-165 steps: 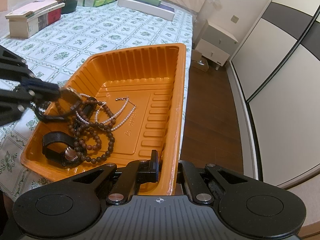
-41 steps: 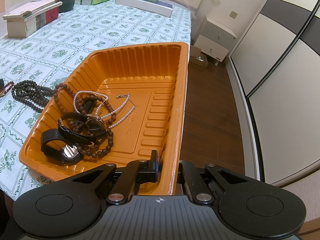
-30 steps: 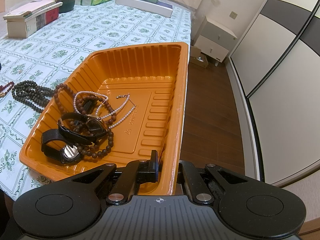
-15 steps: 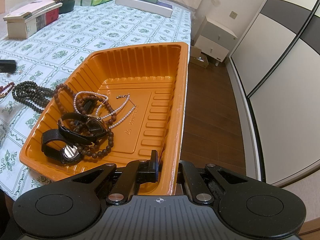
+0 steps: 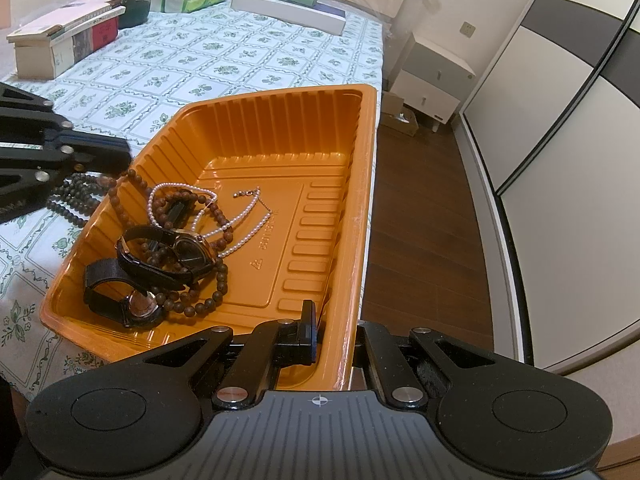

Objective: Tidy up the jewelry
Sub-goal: 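Carry the pearl bracelet into the tray and open the left tool, then withdraw the open left tool back over the red bead bracelet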

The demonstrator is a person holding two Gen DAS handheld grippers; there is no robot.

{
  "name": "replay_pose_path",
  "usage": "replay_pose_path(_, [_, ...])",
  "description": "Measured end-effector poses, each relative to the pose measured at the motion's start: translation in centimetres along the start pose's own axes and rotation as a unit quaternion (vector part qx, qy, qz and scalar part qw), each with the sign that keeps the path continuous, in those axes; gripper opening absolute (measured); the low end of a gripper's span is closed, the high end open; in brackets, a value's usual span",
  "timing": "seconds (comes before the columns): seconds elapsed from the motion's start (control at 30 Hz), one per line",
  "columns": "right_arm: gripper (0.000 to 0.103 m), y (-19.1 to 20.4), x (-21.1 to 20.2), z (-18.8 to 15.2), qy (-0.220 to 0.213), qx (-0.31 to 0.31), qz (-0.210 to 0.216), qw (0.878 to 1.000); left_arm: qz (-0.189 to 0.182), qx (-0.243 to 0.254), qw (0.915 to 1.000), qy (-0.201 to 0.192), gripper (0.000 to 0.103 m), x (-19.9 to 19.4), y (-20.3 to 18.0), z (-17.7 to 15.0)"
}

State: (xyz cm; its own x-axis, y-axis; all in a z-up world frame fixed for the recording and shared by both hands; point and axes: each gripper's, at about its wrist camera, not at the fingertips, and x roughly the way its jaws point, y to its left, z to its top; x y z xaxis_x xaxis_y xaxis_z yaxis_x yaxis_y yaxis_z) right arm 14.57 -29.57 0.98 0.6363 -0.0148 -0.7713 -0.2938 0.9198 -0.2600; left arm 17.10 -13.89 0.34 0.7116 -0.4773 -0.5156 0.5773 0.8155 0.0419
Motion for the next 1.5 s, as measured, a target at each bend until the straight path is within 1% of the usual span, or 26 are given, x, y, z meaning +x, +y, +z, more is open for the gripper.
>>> replay_pose_path(0.1, [0.003,0.0,0.0,0.0,0.0,0.0,0.0,1.0,-0.004,0.006,1.0,0.0,0.0,0.6,-0.3,0.4])
replay_pose_path(0.13, [0.003,-0.1,0.0,0.0,0.0,0.0,0.0,1.0,-0.004,0.009,0.9999,0.0,0.003,0.8,-0.4,0.5])
replay_pose_path(0.2, [0.003,0.0,0.0,0.0,0.0,0.0,0.0,1.0,-0.003,0.01,0.9999,-0.001,0.02,1.0,-0.3,0.7])
replay_pose_path(0.23, [0.003,0.0,0.0,0.0,0.0,0.0,0.0,1.0,0.001,0.009,0.9999,-0.004,0.03,0.9,-0.2,0.7])
replay_pose_path(0.33, [0.003,0.0,0.0,0.0,0.0,0.0,0.0,1.0,0.008,0.004,0.9999,-0.009,0.03,0.4,0.6,0.5])
replay_pose_path(0.43, [0.003,0.0,0.0,0.0,0.0,0.001,0.0,1.0,0.027,-0.004,0.9996,-0.01,0.03,-0.6,2.0,0.0])
replay_pose_path(0.6, [0.003,0.0,-0.1,0.0,-0.001,0.001,0.0,1.0,0.075,-0.025,0.9969,-0.003,0.03,-3.3,5.1,-2.0])
replay_pose_path(0.77, [0.003,-0.1,-0.1,0.0,-0.001,0.0,0.0,1.0,0.127,-0.05,0.9906,0.012,0.03,-6.1,8.2,-4.6])
replay_pose_path(0.87, [0.003,0.0,-0.1,0.0,0.0,0.0,-0.001,1.0,0.156,-0.057,0.9859,0.024,0.03,-7.6,9.6,-6.4])
replay_pose_path(1.0, [0.003,-0.1,-0.1,0.0,0.0,0.0,0.0,1.0,0.182,-0.067,0.9801,0.04,0.031,-9.4,10.9,-8.8])
replay_pose_path(1.1, [0.003,0.0,-0.1,0.0,-0.001,0.0,-0.001,1.0,0.192,-0.075,0.9771,0.055,0.032,-10.4,11.0,-10.7])
replay_pose_path(1.27, [0.003,-0.1,-0.1,0.0,0.0,0.0,0.0,1.0,0.196,-0.076,0.9748,0.075,0.034,-11.1,10.6,-12.9])
replay_pose_path(1.5, [0.003,-0.2,-0.2,0.0,0.0,0.0,-0.001,1.0,0.191,-0.072,0.9747,0.091,0.035,-10.9,9.7,-14.5])
